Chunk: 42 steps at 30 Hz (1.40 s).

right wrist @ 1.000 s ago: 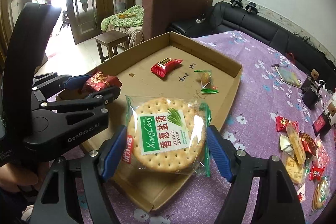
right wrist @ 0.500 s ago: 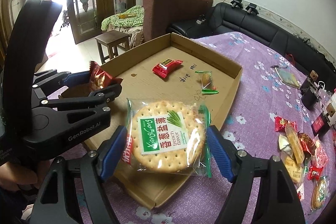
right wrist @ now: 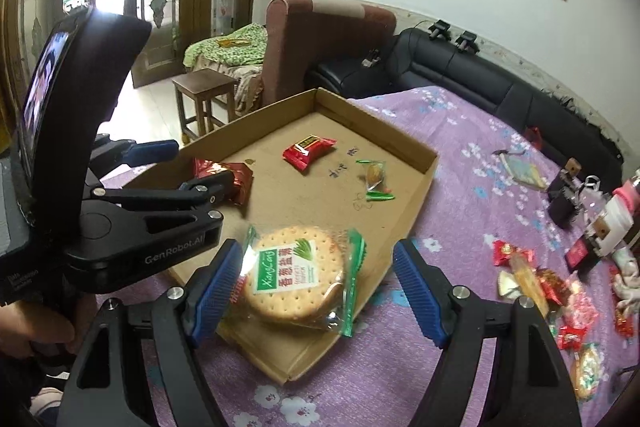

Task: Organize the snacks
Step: 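Carry the pastry and cracker bag over the box and release them inside, then return both tools to the table and grasp the white-red sachet with the left tool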

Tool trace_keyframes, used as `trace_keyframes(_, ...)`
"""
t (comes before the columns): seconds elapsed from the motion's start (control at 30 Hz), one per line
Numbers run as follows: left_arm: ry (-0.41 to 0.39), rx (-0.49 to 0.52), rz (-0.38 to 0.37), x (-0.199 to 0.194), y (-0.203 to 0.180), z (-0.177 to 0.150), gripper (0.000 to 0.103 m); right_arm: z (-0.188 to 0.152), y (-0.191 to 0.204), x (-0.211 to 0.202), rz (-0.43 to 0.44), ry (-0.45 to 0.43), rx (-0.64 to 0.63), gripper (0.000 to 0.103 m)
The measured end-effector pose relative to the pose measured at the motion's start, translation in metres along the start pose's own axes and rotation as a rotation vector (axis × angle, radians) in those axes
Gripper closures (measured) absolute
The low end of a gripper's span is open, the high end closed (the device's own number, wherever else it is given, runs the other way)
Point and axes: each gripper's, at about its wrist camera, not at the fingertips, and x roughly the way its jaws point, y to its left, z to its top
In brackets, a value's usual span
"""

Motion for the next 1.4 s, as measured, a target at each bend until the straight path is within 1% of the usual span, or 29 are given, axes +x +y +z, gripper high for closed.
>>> trace_keyframes(0.17, -0.01, 0.005, -0.003, -0.005, -0.004, 0.001, 0.038, -0.002, 0.006, -0.008, -0.057, -0.02, -0.044, 0.026)
trace_keyframes(0.43, -0.027, 0.011, -0.001, -0.013, -0.008, 0.005, 0.037, -0.004, 0.006, -0.022, -0.087, -0.049, -0.065, 0.026)
trace_keyframes(0.53, -0.041, 0.01, 0.002, -0.017, -0.009, 0.005, 0.031, -0.004, 0.005, -0.027, -0.096, -0.061, -0.068, 0.026)
trace_keyframes(0.57, -0.047, 0.011, 0.004, -0.018, -0.01, 0.006, 0.031, -0.004, 0.006, -0.029, -0.102, -0.068, -0.071, 0.026)
trace_keyframes(0.73, -0.063, 0.004, 0.003, -0.024, -0.01, 0.008, 0.031, -0.005, 0.007, -0.04, -0.165, -0.115, -0.083, 0.024)
trace_keyframes(0.8, -0.068, 0.004, 0.001, -0.026, -0.01, 0.008, 0.031, -0.005, 0.005, -0.043, -0.175, -0.128, -0.076, 0.02)
trace_keyframes(0.9, -0.076, 0.006, 0.008, -0.028, -0.012, 0.009, 0.031, -0.004, -0.002, -0.048, -0.222, -0.155, -0.059, 0.02)
trace_keyframes(0.97, -0.081, 0.007, 0.01, -0.03, -0.014, 0.01, 0.031, -0.004, -0.009, -0.051, -0.246, -0.175, -0.033, 0.02)
trace_keyframes(1.07, -0.088, 0.008, 0.002, -0.034, -0.017, 0.01, 0.031, -0.006, -0.027, -0.055, -0.266, -0.181, 0.033, 0.02)
trace_keyframes(1.23, -0.096, 0.033, -0.022, -0.041, -0.03, 0.011, 0.031, -0.015, -0.065, -0.054, -0.295, -0.134, 0.141, 0.02)
trace_keyframes(1.4, -0.104, 0.072, -0.066, -0.052, -0.054, 0.013, 0.031, -0.035, -0.098, -0.059, -0.328, -0.093, 0.204, 0.02)
